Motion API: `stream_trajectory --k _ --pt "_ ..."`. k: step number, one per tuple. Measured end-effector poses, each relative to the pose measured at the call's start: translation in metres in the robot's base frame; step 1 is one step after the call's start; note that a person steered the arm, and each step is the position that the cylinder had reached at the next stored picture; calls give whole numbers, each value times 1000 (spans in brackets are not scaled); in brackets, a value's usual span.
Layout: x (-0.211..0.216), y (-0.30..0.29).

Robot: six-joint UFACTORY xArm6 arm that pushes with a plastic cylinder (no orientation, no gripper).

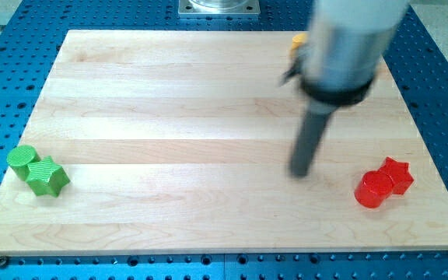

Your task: Separate the green blocks

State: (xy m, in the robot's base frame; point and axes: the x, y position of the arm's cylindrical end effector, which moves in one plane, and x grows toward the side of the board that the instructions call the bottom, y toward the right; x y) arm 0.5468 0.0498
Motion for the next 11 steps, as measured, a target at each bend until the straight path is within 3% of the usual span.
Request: stream_trajectory --k 1,2,3,4,5,7,8,9,10,11 --pt "51 -119" --pt "71 -264" --pt "28 -326" --pt "-32 -302" --pt "-56 -252" --pt "-30 -325" --pt "-90 -319" --pt "-142 -206" --pt "-164 -207" --pt "-144 -265"
